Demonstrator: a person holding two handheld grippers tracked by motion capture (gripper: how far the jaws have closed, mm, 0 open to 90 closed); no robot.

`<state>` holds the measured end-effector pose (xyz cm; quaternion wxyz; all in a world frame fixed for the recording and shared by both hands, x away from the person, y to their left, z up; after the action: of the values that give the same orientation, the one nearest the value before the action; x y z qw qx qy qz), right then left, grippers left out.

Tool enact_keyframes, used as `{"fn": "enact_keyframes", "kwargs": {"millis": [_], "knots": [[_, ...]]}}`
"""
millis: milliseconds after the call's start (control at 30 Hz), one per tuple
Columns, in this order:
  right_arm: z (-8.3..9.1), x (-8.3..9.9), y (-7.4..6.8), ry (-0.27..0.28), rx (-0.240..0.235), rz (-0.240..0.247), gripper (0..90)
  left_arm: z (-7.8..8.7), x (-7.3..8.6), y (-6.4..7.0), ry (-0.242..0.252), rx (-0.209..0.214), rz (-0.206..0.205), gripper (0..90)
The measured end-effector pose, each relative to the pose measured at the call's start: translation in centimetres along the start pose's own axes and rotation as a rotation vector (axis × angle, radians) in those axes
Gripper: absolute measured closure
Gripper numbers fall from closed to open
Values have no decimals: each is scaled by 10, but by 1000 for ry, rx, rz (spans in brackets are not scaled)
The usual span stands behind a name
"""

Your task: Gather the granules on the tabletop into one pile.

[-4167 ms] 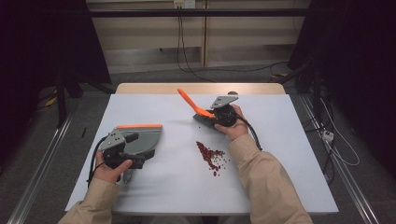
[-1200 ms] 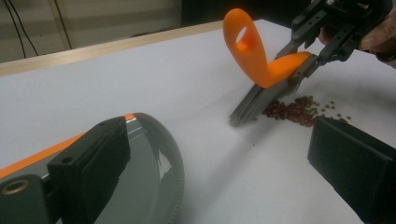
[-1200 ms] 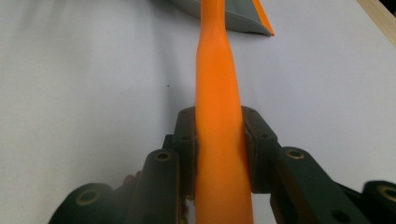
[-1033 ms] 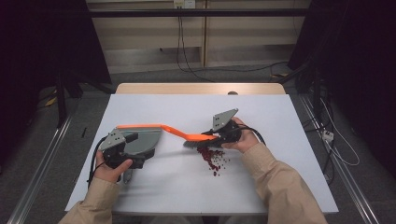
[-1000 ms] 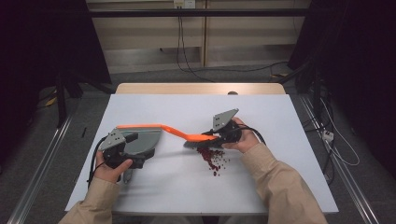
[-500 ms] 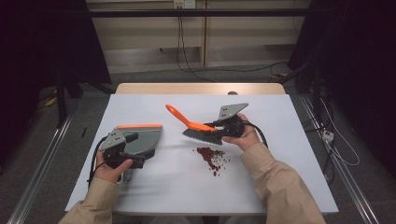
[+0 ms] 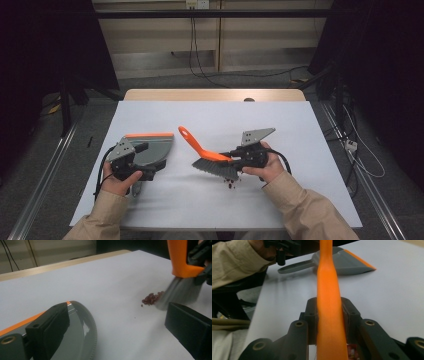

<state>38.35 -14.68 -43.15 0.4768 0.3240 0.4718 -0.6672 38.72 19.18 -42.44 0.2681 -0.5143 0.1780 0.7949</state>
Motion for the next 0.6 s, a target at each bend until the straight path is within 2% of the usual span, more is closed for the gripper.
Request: {"fn": "enact_keyframes", "kwargs": {"millis": [167, 233, 300, 333, 467, 600], "knots": [[-4, 13, -14, 29, -48, -58, 711, 0, 0, 1, -1, 0, 2, 57], [-5, 19, -15, 4, -59, -69, 711, 0, 0, 1, 0, 2, 3, 57], [-6, 24, -12, -6, -57, -76, 711, 0, 0, 2, -1, 0, 2, 57], [-5, 23, -9, -16, -49, -62, 711, -1, 0, 2, -1, 1, 2, 57], [-6, 22, 4, -28, -31, -56, 711, -1, 0, 2, -2, 1, 2, 57], [-9, 18, 16, -48, -32, -41, 711, -1, 0, 1, -2, 2, 5, 57]]}}
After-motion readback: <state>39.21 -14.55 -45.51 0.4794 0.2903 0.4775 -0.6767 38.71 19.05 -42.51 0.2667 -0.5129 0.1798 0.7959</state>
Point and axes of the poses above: each handheld gripper's, and its own axes: z roughly backward along the jaws, x roughly out of its underside, y roughly to its right, the point moved 3 cm from there along -z, roughly forward along the jaws, and after that the axes turned 13 degrees about -x, right-handed, at the moved point
